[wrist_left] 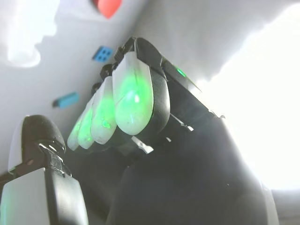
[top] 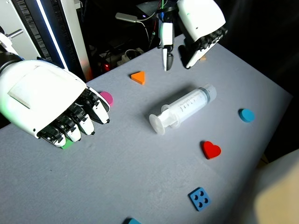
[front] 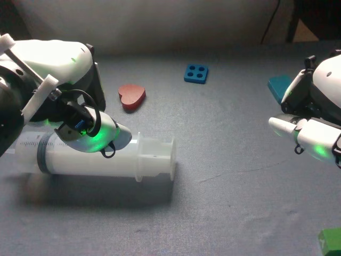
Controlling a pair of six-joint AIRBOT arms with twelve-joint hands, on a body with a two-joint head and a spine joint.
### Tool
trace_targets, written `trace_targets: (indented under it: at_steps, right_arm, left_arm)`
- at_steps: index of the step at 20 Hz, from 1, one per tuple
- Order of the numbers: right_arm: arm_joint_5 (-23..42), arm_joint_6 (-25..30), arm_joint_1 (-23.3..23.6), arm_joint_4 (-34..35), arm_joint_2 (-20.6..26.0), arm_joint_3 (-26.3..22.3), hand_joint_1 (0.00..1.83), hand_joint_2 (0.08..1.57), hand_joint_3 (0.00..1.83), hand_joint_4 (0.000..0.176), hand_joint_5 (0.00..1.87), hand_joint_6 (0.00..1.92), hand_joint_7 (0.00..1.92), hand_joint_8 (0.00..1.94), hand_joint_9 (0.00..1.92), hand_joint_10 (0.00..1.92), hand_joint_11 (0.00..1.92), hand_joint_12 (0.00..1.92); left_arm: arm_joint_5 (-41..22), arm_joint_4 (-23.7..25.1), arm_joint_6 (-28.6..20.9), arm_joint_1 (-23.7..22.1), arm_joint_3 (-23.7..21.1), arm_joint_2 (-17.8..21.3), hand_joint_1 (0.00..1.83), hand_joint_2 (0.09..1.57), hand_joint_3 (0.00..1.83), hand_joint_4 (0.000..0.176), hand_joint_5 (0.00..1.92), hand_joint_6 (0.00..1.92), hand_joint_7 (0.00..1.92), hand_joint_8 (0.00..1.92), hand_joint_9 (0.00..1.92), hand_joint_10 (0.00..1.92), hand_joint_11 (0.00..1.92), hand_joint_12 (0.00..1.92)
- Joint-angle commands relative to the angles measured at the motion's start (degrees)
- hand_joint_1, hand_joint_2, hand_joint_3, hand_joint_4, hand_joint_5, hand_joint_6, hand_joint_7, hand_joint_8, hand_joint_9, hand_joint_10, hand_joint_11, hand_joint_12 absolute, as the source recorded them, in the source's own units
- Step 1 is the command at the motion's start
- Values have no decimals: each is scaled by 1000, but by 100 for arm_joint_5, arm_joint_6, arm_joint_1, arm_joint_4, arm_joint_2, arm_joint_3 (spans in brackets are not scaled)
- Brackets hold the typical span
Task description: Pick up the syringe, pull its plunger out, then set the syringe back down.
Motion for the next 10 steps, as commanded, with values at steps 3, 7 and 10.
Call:
trace_targets:
  at_steps: [3,7,10]
  right_arm:
    - [419,66,57,-367,7,-5,187,873,160,0,26,43,33,47,26,35,0,289]
    - [419,95,53,-367,7,-4,190,948,5,0,42,0,48,0,40,1,0,277]
    - [379,250,53,-367,6,-3,179,953,6,0,37,0,47,0,41,1,0,275]
  left_arm:
    - [-32,502,-9,-46,-17,6,188,942,117,0,62,62,40,44,17,39,0,314]
    - [-32,502,-9,-46,-43,6,182,1003,2,0,93,1,59,1,29,1,0,306]
    - [-31,502,1,-40,-52,6,183,1001,0,0,96,1,59,0,32,1,0,299]
